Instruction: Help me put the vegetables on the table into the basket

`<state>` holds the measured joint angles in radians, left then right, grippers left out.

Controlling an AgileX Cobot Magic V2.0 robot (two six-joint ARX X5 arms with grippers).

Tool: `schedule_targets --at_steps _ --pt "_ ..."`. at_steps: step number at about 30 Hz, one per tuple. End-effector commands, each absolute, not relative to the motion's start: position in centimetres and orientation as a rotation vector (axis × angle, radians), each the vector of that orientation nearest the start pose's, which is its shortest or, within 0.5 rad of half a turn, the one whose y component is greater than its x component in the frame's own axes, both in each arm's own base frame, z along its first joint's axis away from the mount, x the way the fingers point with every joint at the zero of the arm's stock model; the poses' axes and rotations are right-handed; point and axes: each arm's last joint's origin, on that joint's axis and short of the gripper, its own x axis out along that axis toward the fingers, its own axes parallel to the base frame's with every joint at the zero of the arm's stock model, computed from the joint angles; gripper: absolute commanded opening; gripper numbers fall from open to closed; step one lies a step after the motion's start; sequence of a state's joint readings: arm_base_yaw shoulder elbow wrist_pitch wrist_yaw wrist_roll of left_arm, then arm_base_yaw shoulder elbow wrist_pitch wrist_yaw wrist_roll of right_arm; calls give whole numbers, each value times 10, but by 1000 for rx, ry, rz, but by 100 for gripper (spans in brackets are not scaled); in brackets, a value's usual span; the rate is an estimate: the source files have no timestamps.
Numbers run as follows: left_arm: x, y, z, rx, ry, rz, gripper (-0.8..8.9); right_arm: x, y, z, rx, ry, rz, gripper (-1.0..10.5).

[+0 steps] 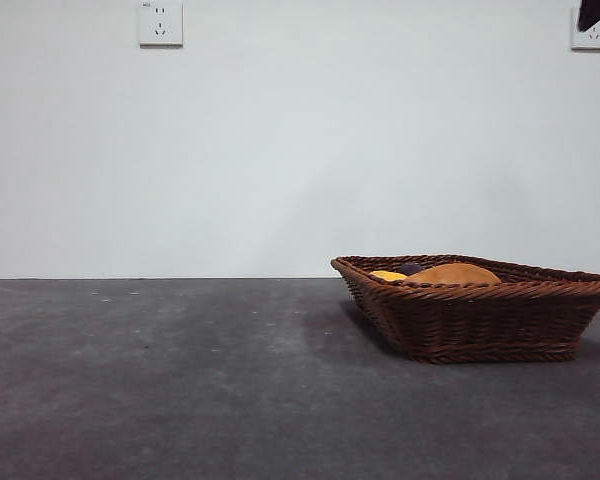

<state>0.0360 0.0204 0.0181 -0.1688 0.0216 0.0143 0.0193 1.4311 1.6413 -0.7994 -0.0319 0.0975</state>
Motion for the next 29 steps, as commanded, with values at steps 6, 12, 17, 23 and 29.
schedule_targets --at_steps 6,12,17,23,29 --pt "97 3 149 5 179 6 -4 174 9 464 102 177 61 0" --pt "97 3 149 5 179 6 -4 124 6 404 99 -73 72 0" --pt "97 3 149 5 179 6 -4 99 2 330 25 -154 20 0" --pt "97 3 149 5 179 6 -4 91 -2 245 -11 -83 -36 0" --pt "97 3 149 5 179 6 -4 92 -5 191 0 -34 -54 0"
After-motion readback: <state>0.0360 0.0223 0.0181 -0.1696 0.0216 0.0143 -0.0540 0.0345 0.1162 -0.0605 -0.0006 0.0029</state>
